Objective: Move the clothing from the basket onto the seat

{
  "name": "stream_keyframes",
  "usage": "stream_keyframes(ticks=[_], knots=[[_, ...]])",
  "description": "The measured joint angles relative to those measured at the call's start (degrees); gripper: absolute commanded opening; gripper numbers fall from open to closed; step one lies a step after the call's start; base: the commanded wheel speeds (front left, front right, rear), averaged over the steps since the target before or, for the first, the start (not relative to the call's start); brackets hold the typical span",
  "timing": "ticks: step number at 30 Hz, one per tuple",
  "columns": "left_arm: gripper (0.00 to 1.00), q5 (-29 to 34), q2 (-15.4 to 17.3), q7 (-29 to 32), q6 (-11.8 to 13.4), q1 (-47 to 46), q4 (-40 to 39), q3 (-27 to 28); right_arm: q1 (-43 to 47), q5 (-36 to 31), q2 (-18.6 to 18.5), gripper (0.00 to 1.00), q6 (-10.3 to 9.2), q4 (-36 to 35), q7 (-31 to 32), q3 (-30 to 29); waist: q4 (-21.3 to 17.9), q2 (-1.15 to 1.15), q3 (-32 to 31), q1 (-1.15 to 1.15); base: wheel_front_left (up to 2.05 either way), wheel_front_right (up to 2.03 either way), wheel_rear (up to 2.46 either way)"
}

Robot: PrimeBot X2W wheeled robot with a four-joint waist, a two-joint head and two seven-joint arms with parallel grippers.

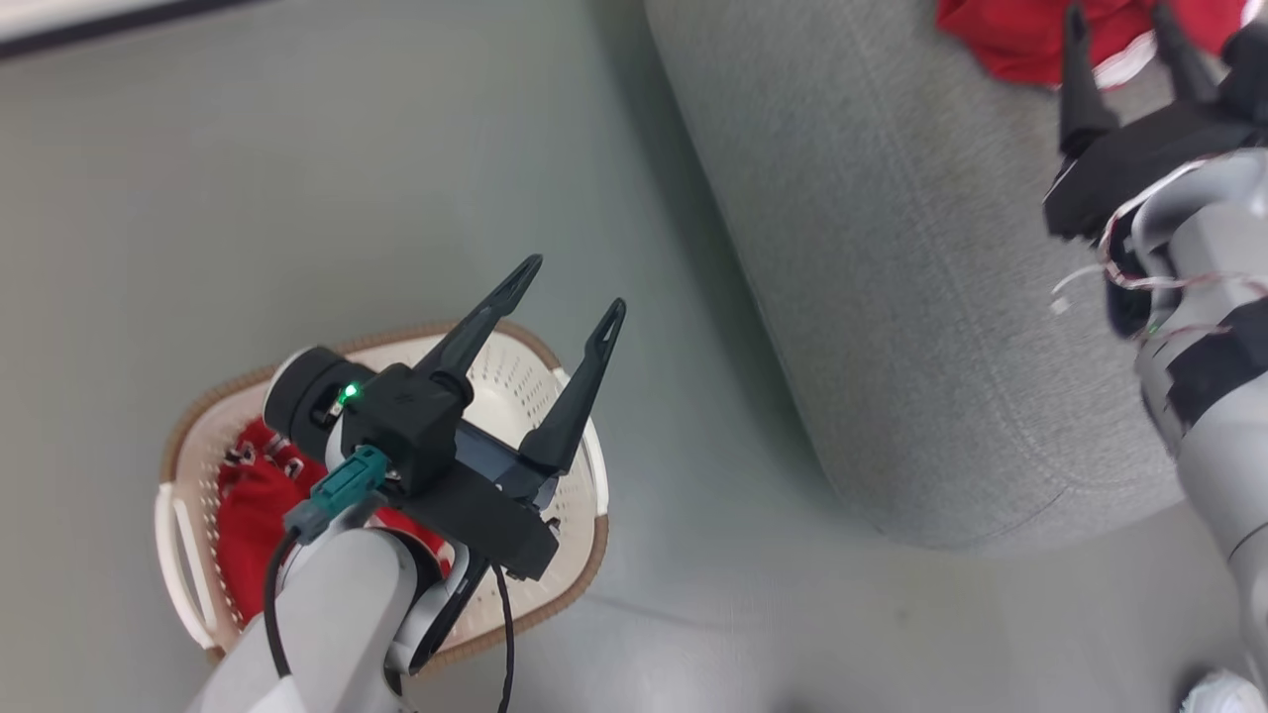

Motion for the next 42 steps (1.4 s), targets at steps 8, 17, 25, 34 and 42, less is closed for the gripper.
stream_keyframes(ticks=[8,17,25,34,42], knots=[[1.00,-2.6,-0.6,-4.0,1.0,3.8,4.6,3.3,6.1,-0.8,2.7,1.00,0.26,-4.5,0.0,0.1,0.6,0.00,-6.3,-0.01,0.00,0.00,0.00],[1.00,-6.1,-0.3,-7.4,3.2,11.3,9.5,8.3,15.8,-3.5,4.7,1.00,0.23,-10.6,0.0,1.7,3.3,-0.01,-14.5,-0.01,0.00,0.00,0.00],[1.00,-8.2,-0.3,-8.5,5.0,18.6,12.5,11.1,27.1,-4.9,5.2,1.00,-1.10,-17.2,0.0,2.2,6.8,-0.01,-21.9,-0.01,0.00,0.00,0.00],[1.00,-8.7,0.4,-8.9,7.4,27.8,12.4,15.0,39.2,-5.4,6.3,1.00,-3.32,-25.7,0.0,2.2,10.1,0.00,-29.3,-0.01,0.00,0.00,0.00],[1.00,-8.5,0.6,-8.9,8.6,34.1,9.8,17.9,47.5,-7.3,6.4,1.00,-4.98,-34.1,0.0,2.7,12.4,-0.01,-33.6,0.00,0.00,0.00,0.00]])
